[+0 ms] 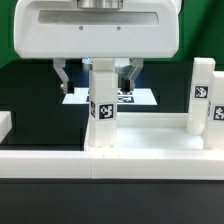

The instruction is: Assemble desk

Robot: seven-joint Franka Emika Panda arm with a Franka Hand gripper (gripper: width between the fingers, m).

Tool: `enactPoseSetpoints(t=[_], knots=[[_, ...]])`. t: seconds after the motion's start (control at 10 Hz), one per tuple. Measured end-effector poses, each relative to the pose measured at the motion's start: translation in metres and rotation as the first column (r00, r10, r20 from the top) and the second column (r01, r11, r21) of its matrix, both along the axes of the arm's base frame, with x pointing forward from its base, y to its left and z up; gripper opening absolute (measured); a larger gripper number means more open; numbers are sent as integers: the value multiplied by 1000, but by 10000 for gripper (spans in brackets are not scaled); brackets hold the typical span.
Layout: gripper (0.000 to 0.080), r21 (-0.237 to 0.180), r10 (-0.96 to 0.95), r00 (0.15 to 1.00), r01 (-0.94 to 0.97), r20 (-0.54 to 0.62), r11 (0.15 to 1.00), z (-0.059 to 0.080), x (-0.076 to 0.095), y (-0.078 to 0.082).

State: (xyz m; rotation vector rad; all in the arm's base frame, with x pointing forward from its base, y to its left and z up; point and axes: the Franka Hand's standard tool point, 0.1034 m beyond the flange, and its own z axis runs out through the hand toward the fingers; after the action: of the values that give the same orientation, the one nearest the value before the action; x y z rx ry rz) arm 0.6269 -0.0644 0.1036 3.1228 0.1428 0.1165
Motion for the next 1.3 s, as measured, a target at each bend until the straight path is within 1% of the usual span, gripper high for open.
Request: enactPoseSetpoints(t=[0.1,0.2,0.3,0.4,0.6,0.9,1.2,1.3], knots=[[405,1,-8,1000,8,0,1000,0,0,0],[405,2,-21,1000,21,0,1000,0,0,0],[289,2,-22,1000,22,0,1000,0,0,0],[289,6,-49,999,49,1,999,0,0,0],[288,17,-185,983,185,1,983,0,0,0],[289,46,-418,909,417,0,908,-1,0,-1],[290,78,-642,767,641,-15,764,-1,0,1],[290,91,-725,688,724,-24,684,-1,0,2]])
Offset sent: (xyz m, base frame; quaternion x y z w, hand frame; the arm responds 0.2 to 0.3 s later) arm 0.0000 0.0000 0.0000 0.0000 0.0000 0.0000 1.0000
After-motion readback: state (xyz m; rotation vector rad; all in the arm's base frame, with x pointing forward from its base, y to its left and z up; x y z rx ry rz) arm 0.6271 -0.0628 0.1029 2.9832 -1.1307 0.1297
